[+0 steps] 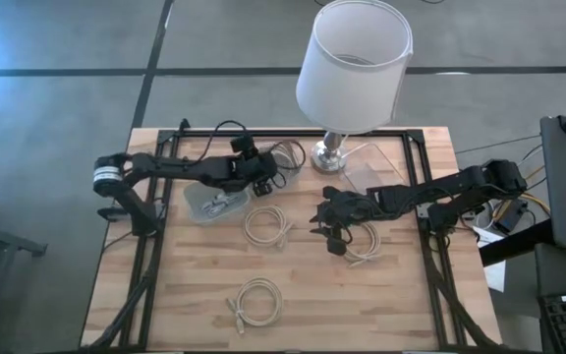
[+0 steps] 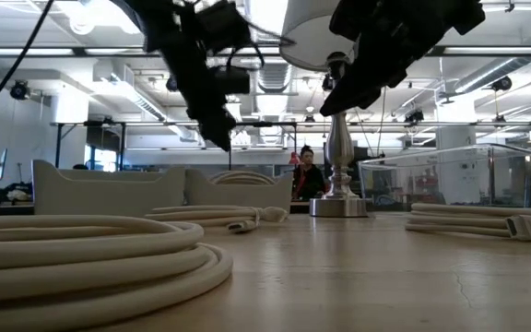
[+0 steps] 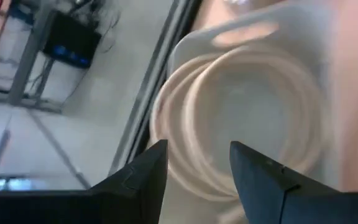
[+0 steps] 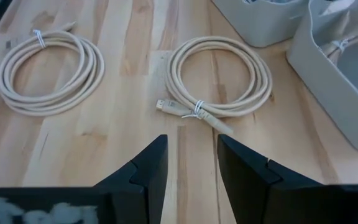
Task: Pick & Place USB Port
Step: Put the light brown USB cable into the right white bin
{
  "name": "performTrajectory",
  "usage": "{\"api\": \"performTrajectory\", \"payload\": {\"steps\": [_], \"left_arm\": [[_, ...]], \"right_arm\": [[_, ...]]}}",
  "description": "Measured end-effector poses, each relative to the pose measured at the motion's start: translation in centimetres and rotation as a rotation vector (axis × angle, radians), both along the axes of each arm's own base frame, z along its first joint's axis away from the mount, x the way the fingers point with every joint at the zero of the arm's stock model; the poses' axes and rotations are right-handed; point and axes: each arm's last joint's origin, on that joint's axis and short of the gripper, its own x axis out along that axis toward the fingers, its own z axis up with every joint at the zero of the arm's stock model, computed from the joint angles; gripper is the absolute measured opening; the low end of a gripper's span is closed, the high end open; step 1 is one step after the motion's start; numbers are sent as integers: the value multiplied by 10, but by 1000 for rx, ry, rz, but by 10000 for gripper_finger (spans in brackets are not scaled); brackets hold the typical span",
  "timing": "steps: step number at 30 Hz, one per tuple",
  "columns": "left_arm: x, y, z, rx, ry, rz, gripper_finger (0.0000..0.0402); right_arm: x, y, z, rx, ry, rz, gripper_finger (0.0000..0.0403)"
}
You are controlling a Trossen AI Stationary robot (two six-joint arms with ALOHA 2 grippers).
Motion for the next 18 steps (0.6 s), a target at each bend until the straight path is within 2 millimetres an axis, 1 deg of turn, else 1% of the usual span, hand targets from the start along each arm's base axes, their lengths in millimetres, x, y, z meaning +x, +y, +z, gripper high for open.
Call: {"api": "performTrajectory", "payload": {"steps": [2, 4, 8, 10, 13, 16, 18], "left_arm": [[0, -15, 11, -43, -33, -53, 177], [-2, -31, 17, -122, -53, -135, 177], [-7, -63, 26, -358, -113, -317, 177], [-10, -78, 28, -487, -116, -407, 177], [-12, -100, 25, -606, -103, -491, 177], [-13, -117, 12, -630, -62, -521, 177], [-15, -125, -1, -643, -33, -523, 177]], "right_arm": [[0, 0, 0, -20, -2, 17, 135], [0, 0, 0, -33, -4, 28, 133], [1, -1, 1, -36, -9, 28, 130], [1, -1, 1, -36, -9, 29, 130], [1, -1, 1, -36, -15, 28, 135], [2, -1, 3, -63, -40, 34, 141], [4, -2, 5, -99, -65, 28, 147]]}}
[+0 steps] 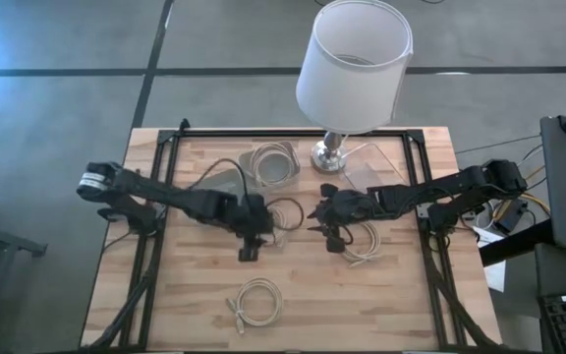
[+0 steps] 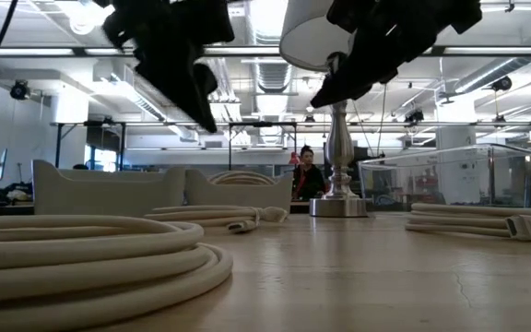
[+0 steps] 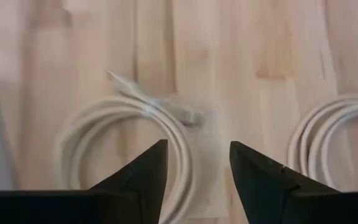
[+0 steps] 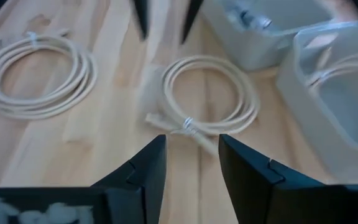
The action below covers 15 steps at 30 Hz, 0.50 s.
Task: Pick & Place USB Port
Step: Put the light brown USB cable into the right white bin
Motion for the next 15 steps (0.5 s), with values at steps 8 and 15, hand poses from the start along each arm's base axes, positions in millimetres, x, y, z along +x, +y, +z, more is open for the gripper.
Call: {"api": "performTrajectory", "payload": {"steps": [8, 15], "left_arm": [[10, -8, -42, -62, -65, 116, 177], [12, -8, -69, -95, -22, 185, 177]], "right_arm": [[2, -1, 2, -40, -27, -14, 176], [1, -1, 2, -40, -26, -13, 197]]}}
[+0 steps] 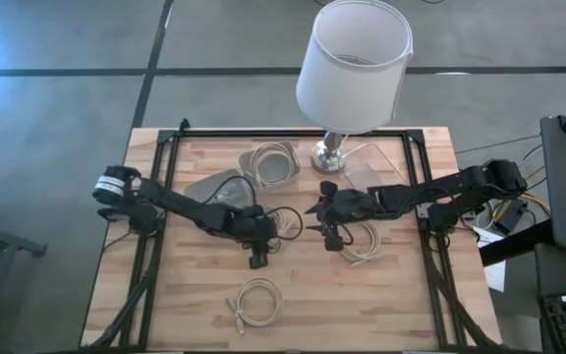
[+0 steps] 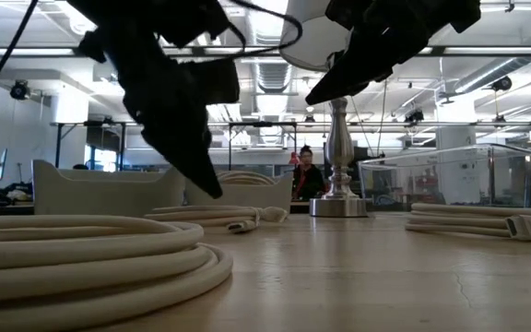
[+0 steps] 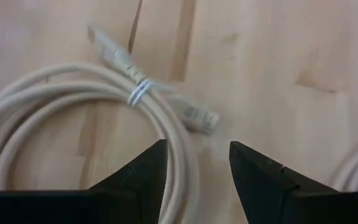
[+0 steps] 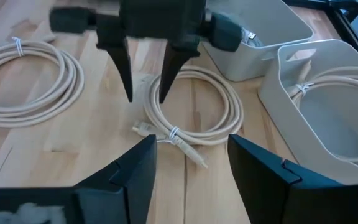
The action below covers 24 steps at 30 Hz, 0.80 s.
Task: Pick & Place USB Port
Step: Put the light brown USB cable into the right white bin
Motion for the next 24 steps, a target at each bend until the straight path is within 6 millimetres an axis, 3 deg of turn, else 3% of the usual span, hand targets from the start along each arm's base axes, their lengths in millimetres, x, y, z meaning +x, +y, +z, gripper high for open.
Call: {"api": "performTrajectory", "payload": {"steps": [12, 15, 21, 24], "left_arm": [[11, 2, -31, 99, 30, 84, 169], [14, 1, -32, 99, 4, 88, 140], [17, 1, -25, 107, -32, 65, 39], [19, 0, -10, 123, -81, 34, 31]], "right_arm": [[0, 0, 0, 0, 1, 0, 199], [0, 0, 0, 0, 1, 0, 199], [0, 0, 0, -1, 2, 0, 198], [0, 0, 0, 0, 3, -1, 199]]}}
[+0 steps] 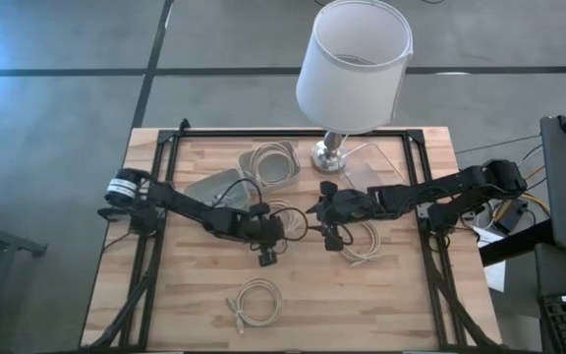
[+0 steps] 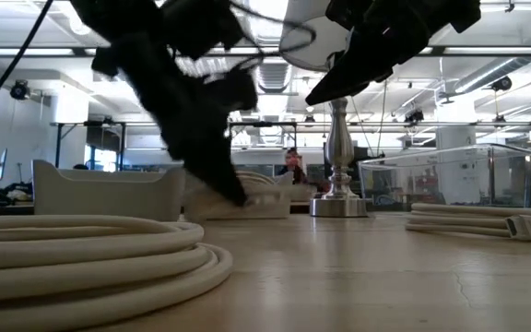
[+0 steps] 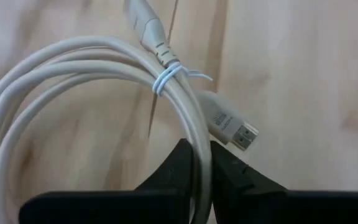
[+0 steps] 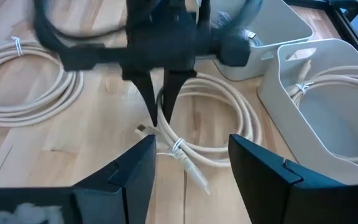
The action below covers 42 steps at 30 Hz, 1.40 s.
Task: Pick & Place USB Port
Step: Put the light brown USB cable into the right white bin
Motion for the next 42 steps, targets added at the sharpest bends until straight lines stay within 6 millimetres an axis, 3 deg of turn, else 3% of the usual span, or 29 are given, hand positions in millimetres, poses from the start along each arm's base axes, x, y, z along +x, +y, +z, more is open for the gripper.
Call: {"api": "performTrajectory", "payload": {"steps": [7, 13, 18, 24, 32, 37, 42], "left_arm": [[-1, 1, 49, 73, -116, -73, 39], [-26, 14, 76, 337, 4, -5, 36], [-33, 34, 92, 482, 18, 15, 36], [-30, 73, 86, 564, 118, 32, 36], [-22, 117, 56, 625, 304, -57, 36], [-18, 130, 40, 651, 395, -127, 36], [-16, 137, 39, 686, 425, -110, 37]], "right_arm": [[-1, 0, -2, -2, 21, 0, 196], [-2, 0, -3, -2, 36, -2, 195], [-2, 0, -3, 0, 33, -4, 194], [-2, 0, -3, 39, 27, -32, 194], [-2, 0, -3, 38, 27, -32, 194], [-2, 0, -3, 38, 28, -32, 194], [-2, 0, -4, 38, 29, -31, 194]]}}
